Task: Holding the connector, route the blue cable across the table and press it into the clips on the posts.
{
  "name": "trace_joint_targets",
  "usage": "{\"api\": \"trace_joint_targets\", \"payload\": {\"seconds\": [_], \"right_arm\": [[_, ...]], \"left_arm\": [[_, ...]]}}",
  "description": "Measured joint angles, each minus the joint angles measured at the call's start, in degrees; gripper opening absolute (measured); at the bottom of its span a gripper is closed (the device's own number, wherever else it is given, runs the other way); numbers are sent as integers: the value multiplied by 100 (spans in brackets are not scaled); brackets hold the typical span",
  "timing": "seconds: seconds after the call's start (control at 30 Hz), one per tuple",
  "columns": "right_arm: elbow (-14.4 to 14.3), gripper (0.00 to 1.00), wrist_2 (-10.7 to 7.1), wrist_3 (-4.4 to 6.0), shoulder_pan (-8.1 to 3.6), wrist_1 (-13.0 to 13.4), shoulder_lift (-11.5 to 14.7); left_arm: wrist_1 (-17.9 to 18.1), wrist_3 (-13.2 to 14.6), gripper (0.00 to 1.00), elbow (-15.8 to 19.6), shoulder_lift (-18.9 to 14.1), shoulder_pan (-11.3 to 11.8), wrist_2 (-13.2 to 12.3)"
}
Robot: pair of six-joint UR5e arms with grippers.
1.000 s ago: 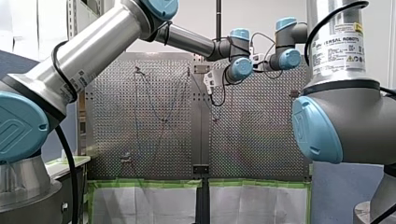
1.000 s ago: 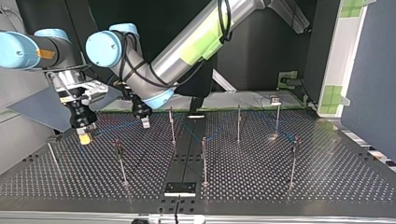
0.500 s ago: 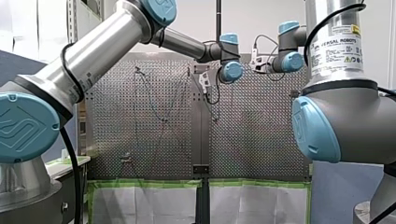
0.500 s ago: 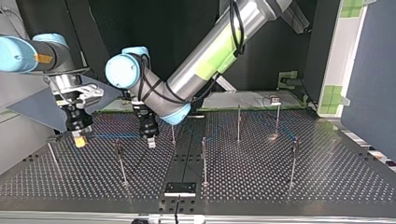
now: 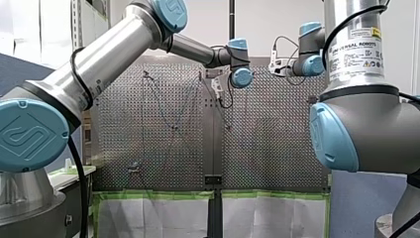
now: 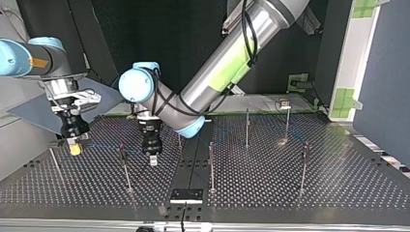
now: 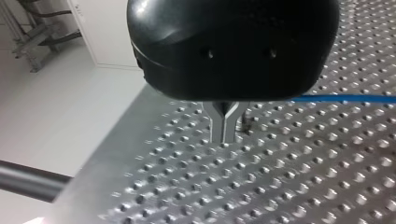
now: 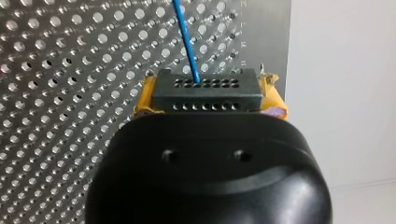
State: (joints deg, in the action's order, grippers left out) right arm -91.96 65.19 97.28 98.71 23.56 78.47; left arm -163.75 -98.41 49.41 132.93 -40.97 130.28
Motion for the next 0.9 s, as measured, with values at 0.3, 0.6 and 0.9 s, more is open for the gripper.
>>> {"api": "trace_joint_targets", "payload": {"seconds": [0.3,0.6,0.9], "right_arm": [[1,0,-46,31,-116,30,-144],[1,0,-96,24,-200,41,-167],[4,0,-163,16,-268,53,-171]], "left_arm": [[-71,5,0,-209,340,61,-432],[-97,-71,56,-218,375,-5,-794],[-353,-178,100,-215,376,-131,-496]]}}
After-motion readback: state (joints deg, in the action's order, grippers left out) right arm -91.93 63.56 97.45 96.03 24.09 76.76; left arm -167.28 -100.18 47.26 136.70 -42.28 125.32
